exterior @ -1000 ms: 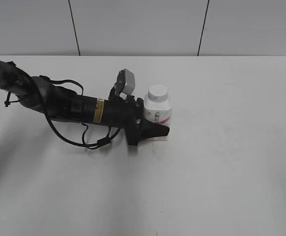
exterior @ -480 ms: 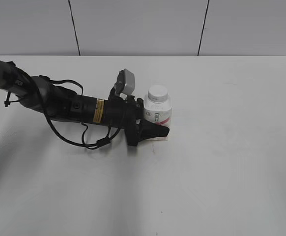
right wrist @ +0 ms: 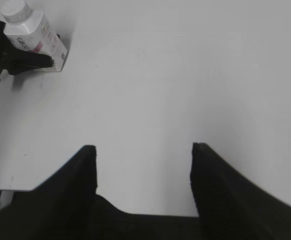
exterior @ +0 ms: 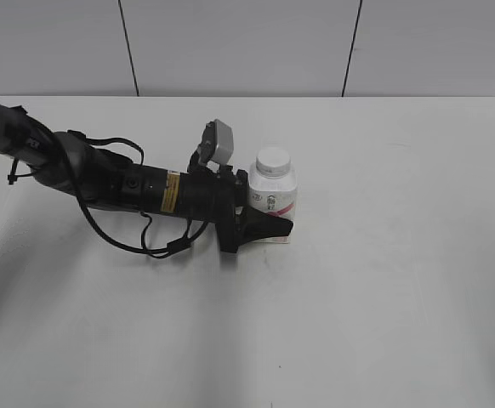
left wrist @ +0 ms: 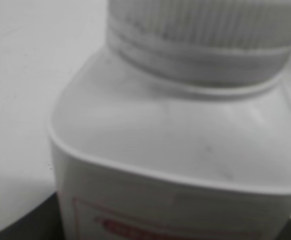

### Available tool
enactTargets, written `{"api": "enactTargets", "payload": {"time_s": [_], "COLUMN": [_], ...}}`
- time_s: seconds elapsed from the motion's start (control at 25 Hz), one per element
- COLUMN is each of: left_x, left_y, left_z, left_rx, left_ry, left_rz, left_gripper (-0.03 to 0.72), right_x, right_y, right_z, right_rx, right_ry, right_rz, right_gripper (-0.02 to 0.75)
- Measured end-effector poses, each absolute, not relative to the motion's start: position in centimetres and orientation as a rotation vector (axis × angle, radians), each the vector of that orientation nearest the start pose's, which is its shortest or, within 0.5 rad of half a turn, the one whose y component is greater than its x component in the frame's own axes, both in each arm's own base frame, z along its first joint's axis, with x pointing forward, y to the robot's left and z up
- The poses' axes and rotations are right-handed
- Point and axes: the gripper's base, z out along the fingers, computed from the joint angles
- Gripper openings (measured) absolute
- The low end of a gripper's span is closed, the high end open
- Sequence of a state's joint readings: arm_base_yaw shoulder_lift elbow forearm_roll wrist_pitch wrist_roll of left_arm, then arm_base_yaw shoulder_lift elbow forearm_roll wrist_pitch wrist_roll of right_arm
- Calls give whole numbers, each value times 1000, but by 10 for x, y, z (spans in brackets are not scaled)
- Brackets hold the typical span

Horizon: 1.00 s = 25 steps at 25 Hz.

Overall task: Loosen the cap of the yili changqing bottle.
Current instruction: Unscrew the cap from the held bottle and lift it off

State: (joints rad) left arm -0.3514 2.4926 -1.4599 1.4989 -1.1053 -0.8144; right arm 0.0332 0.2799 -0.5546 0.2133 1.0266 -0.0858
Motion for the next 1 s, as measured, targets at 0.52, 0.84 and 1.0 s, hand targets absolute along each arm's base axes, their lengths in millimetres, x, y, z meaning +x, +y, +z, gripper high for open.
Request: {"api": "enactTargets", "payload": {"time_s": [0.52, 0.84, 1.0], "left_x": [387, 386, 386], "left_y": [-228, -228, -228], "left_z": [43, 43, 43], "left_rx": [1370, 1371, 1372], "left_ry": [1568, 1568, 1567], "left_rz": [-1133, -1133, -1134], "left_gripper": [428, 428, 428], "right_x": [88, 122, 155], "right_y": [21, 23, 25], "right_z": [289, 305, 307], "right_rx": [-56, -48, -12], "right_ry": [2387, 2514, 2602], "right_rz": [290, 310, 324], "right_gripper": [473, 473, 473]}}
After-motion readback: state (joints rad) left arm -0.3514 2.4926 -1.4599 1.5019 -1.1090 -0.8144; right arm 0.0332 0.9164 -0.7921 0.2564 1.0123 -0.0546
